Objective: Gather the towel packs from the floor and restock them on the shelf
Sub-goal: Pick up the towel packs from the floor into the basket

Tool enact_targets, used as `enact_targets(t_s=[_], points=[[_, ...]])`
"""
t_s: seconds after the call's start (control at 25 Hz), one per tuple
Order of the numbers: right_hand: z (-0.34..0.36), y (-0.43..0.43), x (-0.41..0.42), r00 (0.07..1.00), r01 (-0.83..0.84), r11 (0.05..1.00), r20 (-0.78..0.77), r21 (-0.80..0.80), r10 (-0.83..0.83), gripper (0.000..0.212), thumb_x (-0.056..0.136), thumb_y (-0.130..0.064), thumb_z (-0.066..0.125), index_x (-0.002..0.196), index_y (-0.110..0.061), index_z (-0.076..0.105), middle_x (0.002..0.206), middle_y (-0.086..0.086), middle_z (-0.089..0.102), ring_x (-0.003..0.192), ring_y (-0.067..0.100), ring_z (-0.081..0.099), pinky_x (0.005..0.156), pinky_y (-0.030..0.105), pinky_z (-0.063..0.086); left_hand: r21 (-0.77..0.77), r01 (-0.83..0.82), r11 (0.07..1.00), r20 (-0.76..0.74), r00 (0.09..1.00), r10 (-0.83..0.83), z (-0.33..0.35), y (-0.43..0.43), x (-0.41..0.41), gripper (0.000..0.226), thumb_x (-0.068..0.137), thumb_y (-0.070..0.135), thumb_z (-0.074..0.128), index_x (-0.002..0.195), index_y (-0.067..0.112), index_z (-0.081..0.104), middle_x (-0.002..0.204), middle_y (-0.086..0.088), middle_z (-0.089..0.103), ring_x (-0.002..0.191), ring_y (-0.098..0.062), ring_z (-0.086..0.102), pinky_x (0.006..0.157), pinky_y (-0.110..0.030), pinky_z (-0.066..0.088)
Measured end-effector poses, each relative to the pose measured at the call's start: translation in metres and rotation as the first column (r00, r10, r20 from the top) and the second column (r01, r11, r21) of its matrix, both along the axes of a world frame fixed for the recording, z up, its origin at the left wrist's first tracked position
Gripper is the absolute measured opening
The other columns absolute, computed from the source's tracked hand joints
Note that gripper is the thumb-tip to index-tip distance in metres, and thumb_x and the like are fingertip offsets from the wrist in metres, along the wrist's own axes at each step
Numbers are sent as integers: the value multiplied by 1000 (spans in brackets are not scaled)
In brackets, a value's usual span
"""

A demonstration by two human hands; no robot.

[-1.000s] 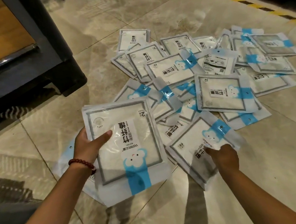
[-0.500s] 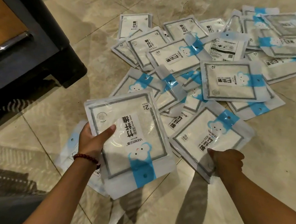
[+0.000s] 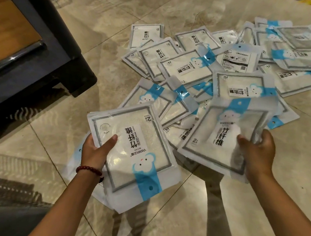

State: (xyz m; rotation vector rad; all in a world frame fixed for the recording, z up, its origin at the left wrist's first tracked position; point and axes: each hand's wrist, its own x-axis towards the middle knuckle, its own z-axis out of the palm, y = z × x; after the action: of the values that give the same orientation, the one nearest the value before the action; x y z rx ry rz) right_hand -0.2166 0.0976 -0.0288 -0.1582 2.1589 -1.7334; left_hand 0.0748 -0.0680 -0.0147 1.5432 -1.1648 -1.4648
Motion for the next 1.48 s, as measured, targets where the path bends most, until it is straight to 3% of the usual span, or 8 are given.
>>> enact_targets(t_s=[0.12, 0.32, 0.48, 0.64, 0.8, 0.96, 1.2, 1.48], points=[[38, -16, 2, 986, -133, 985, 82, -111, 143, 27, 86, -2, 61, 108, -18, 55, 90, -9, 61, 68, -4, 64, 52, 9, 49, -22, -23, 999, -2, 1000, 23, 5, -1, 4, 28, 81, 10, 69, 106, 15, 58, 95, 0, 68, 85, -16, 67, 63, -24, 56], [62, -38, 39, 835, -464, 858, 217, -218, 506, 42, 83, -1, 62, 120, -18, 51, 99, 1, 66, 74, 10, 71, 57, 25, 58, 20, 2, 1000, -29, 1000, -1, 12, 0, -2, 22, 81, 14, 70, 101, 19, 61, 100, -4, 70, 89, -21, 68, 77, -36, 55], [53, -50, 68, 766, -604, 783, 164, -148, 622, 34, 82, -6, 66, 105, -29, 55, 97, 2, 70, 79, 17, 71, 70, 41, 60, 26, -7, 1000, -15, 1000, 8, 17, 0, -12, 25, 88, 35, 59, 107, 20, 61, 106, -4, 69, 96, -20, 66, 88, -40, 52], [42, -57, 84, 722, -685, 728, 102, -28, 684, 34, 83, -13, 68, 101, -38, 52, 103, -10, 62, 92, 5, 62, 76, 26, 55, 25, 13, 1000, -8, 1000, -13, 18, 4, -17, 57, 70, 65, 52, 109, 24, 60, 108, -1, 68, 99, -16, 65, 92, -37, 50], [32, -62, 97, 646, -761, 645, -15, 70, 763, 26, 85, -11, 64, 99, -28, 50, 84, -27, 48, 72, -21, 50, 64, 1, 41, 103, 22, 994, -170, 985, -4, 16, 9, -17, 51, 58, 33, 78, 103, 14, 64, 91, -5, 74, 78, -17, 72, 62, -28, 58], [13, -72, 98, 572, -789, 566, -48, 240, 819, 20, 86, -24, 64, 101, -17, 52, 81, -24, 48, 73, -7, 48, 71, 15, 44, 115, -28, 993, -98, 994, 39, 8, 5, -9, 26, 69, 9, 76, 93, 14, 66, 81, -1, 75, 75, -19, 72, 59, -28, 58], [-29, -95, 57, 791, -612, 758, 163, 227, 590, 26, 84, -24, 67, 103, -6, 62, 92, 6, 65, 92, 24, 62, 85, 37, 51, 72, -167, 983, -77, 982, 172, -1, -4, 8, 22, 74, 3, 73, 94, 8, 65, 75, 0, 74, 64, -13, 71, 52, -23, 55], [-72, -142, 38, 830, -471, 862, 424, 187, 362, 29, 81, -23, 72, 67, 1, 63, 71, 16, 59, 66, 25, 54, 72, 36, 48, 63, -276, 959, -88, 956, 280, -15, -14, 16, 18, 78, 2, 69, 87, 15, 63, 61, 11, 70, 54, -4, 67, 46, -18, 53]])
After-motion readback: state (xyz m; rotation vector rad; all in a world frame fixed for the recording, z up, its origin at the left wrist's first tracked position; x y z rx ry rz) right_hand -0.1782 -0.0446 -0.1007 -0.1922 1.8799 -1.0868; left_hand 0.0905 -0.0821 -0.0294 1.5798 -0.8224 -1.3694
